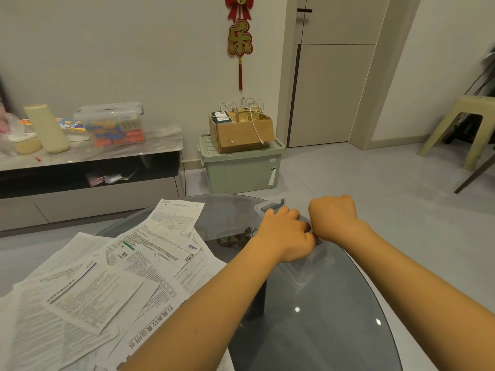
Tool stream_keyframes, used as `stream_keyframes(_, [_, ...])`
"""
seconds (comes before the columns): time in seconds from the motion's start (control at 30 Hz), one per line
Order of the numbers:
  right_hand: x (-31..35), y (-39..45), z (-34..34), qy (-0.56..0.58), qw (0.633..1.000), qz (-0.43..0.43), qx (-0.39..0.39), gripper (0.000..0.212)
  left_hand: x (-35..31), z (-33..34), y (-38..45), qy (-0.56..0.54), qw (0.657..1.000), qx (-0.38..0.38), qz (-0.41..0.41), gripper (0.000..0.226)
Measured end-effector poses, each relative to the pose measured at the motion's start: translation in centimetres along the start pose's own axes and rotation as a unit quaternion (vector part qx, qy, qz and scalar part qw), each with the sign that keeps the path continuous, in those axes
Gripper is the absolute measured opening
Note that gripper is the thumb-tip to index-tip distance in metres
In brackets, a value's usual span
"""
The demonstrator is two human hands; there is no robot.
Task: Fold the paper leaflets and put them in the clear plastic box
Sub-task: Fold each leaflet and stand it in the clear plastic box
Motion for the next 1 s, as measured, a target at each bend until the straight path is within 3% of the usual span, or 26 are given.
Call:
stream_keyframes(0.1, [-0.6,-0.3,-0.3,0.047,0.999,-0.001,-0.007,0.004,0.1,-0.1,-0.2,-0.004,1.0,-0.003,0.005,0.071])
stream_keyframes(0.23, [-1.2,-1.0,-0.7,0.12,0.992,-0.008,-0.047,0.024,0.8,-1.2,-1.2,-0.038,0.998,-0.048,-0.002,0.07])
stream_keyframes(0.43, [0.0,-5.6,-2.2,0.273,0.951,-0.089,-0.115,0.029,1.4,-4.6,-7.1,-0.023,0.994,-0.094,-0.043,0.047])
stream_keyframes(0.57, [2.6,-9.3,-2.9,0.329,0.924,-0.167,-0.098,0.028,1.7,-5.6,-12.9,-0.022,0.994,-0.066,-0.085,0.041])
stream_keyframes(0.8, [7.4,-14.7,-2.0,0.326,0.907,-0.26,-0.054,0.025,1.8,-4.9,-21.9,-0.03,0.988,-0.019,-0.148,0.039])
stream_keyframes(1.0, [9.9,-18.2,0.3,0.316,0.89,-0.327,0.04,0.025,1.7,-1.0,-27.1,-0.102,0.981,0.074,-0.15,0.039])
Point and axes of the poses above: each hand's wrist, its own y-axis towards the middle knuckle, its own z-axis out of the palm, x = y × z, the point moved 1 cm from there along y, towards the middle knuckle, and after that the axes turned 7 degrees about y, right-handed, at the moved point
